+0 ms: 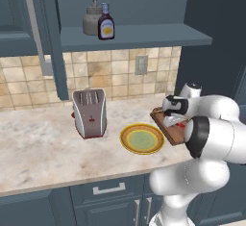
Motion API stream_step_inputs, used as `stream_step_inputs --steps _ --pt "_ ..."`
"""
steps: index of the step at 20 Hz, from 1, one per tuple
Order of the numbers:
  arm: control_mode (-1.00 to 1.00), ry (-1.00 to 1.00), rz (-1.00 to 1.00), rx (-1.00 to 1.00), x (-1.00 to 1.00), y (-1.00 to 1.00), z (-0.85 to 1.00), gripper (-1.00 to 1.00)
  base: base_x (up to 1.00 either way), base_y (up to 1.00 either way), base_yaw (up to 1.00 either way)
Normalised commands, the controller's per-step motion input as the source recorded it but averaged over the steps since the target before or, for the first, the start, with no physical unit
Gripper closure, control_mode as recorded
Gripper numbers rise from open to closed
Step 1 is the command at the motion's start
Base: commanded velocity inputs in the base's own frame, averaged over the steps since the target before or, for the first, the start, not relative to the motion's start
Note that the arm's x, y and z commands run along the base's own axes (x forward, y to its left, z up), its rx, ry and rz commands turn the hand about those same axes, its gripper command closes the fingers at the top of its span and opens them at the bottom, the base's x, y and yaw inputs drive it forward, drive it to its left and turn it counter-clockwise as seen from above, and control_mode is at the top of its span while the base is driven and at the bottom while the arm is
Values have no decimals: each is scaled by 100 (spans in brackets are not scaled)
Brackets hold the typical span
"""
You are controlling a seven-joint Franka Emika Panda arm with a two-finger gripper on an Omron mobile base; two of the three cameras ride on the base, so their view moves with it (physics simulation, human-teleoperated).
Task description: Pick the fish from the plate and place it on the cutting board. Then pick the condiment bottle from the cabinet and place it next to the cutting board.
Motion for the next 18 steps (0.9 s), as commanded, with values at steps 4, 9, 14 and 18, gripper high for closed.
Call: stream_step_inputs --steps 4,9,14,18 --pt "-100 0 0 0 10 -10 -19 100 0 0 0" --pt "-100 0 0 0 8 -5 -29 100 0 0 0" --pt "-100 0 0 0 9 0 -14 100 0 0 0" --pt "-100 0 0 0 13 -6 -10 100 0 0 0"
